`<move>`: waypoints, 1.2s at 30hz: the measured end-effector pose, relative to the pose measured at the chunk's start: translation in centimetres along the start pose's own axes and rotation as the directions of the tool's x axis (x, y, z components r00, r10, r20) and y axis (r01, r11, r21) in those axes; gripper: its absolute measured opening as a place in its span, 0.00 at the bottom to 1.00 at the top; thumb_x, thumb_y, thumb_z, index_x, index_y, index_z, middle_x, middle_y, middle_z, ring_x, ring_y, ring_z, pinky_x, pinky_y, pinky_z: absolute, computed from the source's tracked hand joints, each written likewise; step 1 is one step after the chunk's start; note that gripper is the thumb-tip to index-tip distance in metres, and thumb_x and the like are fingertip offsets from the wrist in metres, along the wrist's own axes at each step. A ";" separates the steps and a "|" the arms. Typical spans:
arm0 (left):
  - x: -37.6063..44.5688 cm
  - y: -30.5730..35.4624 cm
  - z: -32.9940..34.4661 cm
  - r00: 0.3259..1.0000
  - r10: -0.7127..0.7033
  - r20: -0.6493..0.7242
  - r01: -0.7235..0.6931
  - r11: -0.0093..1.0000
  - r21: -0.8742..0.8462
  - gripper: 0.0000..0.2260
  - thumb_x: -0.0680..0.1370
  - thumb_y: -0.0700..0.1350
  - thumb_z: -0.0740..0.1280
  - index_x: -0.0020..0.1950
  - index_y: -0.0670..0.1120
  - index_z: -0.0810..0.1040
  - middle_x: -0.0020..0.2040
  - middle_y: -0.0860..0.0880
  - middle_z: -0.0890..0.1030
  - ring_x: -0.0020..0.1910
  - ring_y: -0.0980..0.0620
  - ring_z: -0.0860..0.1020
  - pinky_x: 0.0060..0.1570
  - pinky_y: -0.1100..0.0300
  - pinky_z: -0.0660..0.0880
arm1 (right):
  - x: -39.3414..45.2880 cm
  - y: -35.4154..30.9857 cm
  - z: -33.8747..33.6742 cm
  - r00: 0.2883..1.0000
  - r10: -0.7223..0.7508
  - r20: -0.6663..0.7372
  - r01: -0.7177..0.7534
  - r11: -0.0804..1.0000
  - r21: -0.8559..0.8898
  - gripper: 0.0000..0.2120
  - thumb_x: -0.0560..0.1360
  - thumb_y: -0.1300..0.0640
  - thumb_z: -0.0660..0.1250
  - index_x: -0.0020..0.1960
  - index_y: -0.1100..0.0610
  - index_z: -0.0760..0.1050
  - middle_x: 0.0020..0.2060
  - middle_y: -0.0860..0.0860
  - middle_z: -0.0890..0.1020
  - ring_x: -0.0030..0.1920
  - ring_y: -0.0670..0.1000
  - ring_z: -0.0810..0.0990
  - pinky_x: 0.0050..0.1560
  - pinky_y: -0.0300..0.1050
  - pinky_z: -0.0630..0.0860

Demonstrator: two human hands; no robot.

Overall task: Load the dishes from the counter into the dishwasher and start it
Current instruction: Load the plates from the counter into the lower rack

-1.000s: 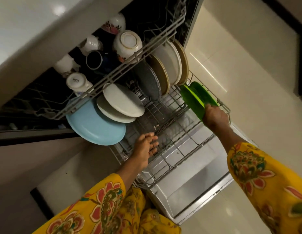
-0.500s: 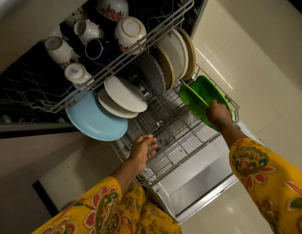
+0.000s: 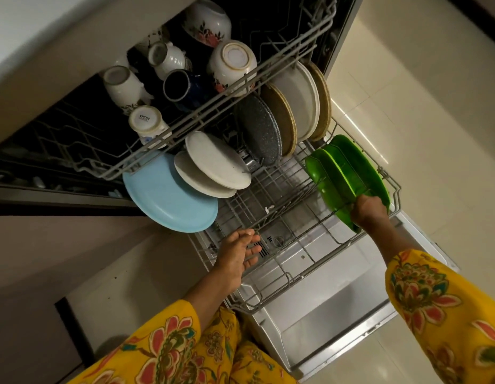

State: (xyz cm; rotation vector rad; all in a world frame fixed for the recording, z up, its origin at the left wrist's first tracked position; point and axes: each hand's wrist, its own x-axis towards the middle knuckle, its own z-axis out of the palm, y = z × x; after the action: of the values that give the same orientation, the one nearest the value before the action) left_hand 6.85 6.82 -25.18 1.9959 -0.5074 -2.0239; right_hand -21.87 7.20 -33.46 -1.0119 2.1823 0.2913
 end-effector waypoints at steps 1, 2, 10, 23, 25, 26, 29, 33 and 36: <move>0.0 -0.1 -0.1 1.000 0.000 -0.002 0.000 1.000 -0.001 0.06 0.81 0.41 0.60 0.52 0.48 0.75 0.53 0.48 0.80 0.53 0.48 0.78 0.46 0.58 0.75 | 0.0 -0.1 0.1 1.000 0.001 -0.003 -0.001 1.000 0.006 0.11 0.79 0.60 0.59 0.54 0.67 0.75 0.40 0.59 0.74 0.48 0.61 0.80 0.49 0.52 0.77; -0.1 -0.3 -0.2 1.000 -0.003 -0.005 0.003 1.000 0.001 0.06 0.81 0.41 0.59 0.52 0.49 0.75 0.53 0.48 0.80 0.53 0.48 0.78 0.47 0.58 0.75 | 0.0 -0.1 0.1 1.000 0.008 -0.004 -0.007 1.000 0.011 0.11 0.79 0.60 0.60 0.54 0.67 0.75 0.40 0.59 0.74 0.48 0.62 0.80 0.49 0.52 0.77; -1.0 -1.3 0.0 1.000 -0.002 -0.018 0.003 1.000 0.015 0.06 0.81 0.41 0.59 0.50 0.48 0.75 0.52 0.47 0.80 0.52 0.48 0.78 0.46 0.58 0.75 | -1.3 0.5 -0.6 0.998 0.053 -0.028 -0.050 0.991 0.122 0.17 0.80 0.58 0.57 0.65 0.68 0.67 0.57 0.67 0.76 0.58 0.66 0.74 0.58 0.53 0.72; -8.7 1.2 1.6 0.992 0.124 0.027 -0.125 0.992 0.023 0.08 0.82 0.40 0.57 0.53 0.46 0.75 0.54 0.47 0.78 0.53 0.51 0.77 0.47 0.62 0.72 | -15.0 -1.8 -3.7 0.993 -0.087 -0.084 0.101 0.979 0.178 0.15 0.80 0.60 0.55 0.56 0.66 0.76 0.55 0.65 0.79 0.56 0.64 0.77 0.55 0.48 0.73; -10.6 1.8 1.6 0.989 0.148 0.023 -0.147 0.989 -0.014 0.08 0.82 0.39 0.57 0.56 0.44 0.75 0.54 0.47 0.78 0.50 0.52 0.76 0.44 0.64 0.71 | -17.4 -3.2 -4.2 0.984 -0.145 -0.101 0.164 0.966 0.202 0.14 0.79 0.60 0.56 0.53 0.66 0.78 0.53 0.64 0.80 0.55 0.63 0.78 0.55 0.48 0.73; -11.6 2.0 1.6 0.987 0.161 0.021 -0.160 0.986 -0.035 0.08 0.81 0.39 0.58 0.55 0.44 0.75 0.53 0.47 0.78 0.48 0.53 0.76 0.43 0.65 0.70 | -18.6 -3.9 -4.5 0.979 -0.175 -0.104 0.193 0.960 0.204 0.14 0.79 0.60 0.56 0.52 0.66 0.78 0.52 0.64 0.80 0.54 0.63 0.78 0.54 0.47 0.73; -14.7 2.7 1.2 0.981 0.192 0.025 -0.189 0.979 -0.076 0.06 0.81 0.39 0.59 0.54 0.45 0.74 0.49 0.49 0.77 0.46 0.53 0.75 0.41 0.65 0.68 | -22.4 -6.0 -5.5 0.966 -0.234 -0.111 0.253 0.945 0.210 0.15 0.80 0.58 0.56 0.51 0.66 0.78 0.51 0.63 0.81 0.53 0.61 0.78 0.53 0.47 0.73; -18.8 3.2 0.0 0.976 0.217 0.013 -0.213 0.968 -0.136 0.10 0.81 0.39 0.59 0.61 0.42 0.74 0.55 0.47 0.77 0.54 0.50 0.74 0.47 0.61 0.69 | -26.6 -8.0 -6.2 0.950 -0.277 -0.145 0.307 0.914 0.264 0.14 0.80 0.54 0.57 0.46 0.62 0.77 0.43 0.59 0.79 0.49 0.58 0.78 0.51 0.46 0.73; -21.5 3.1 -1.4 0.969 0.247 -0.011 -0.244 0.950 -0.196 0.15 0.82 0.41 0.59 0.68 0.40 0.71 0.64 0.45 0.75 0.62 0.48 0.72 0.57 0.58 0.67 | -29.5 -9.5 -6.4 0.937 -0.308 -0.165 0.346 0.887 0.307 0.15 0.80 0.52 0.59 0.38 0.58 0.71 0.33 0.54 0.74 0.41 0.55 0.75 0.45 0.47 0.72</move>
State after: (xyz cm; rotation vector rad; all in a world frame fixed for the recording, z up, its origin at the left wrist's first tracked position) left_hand 8.64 12.82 -4.38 1.7130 -0.5093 -1.8587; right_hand -4.92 14.96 -7.92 -1.1972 2.0192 -0.2907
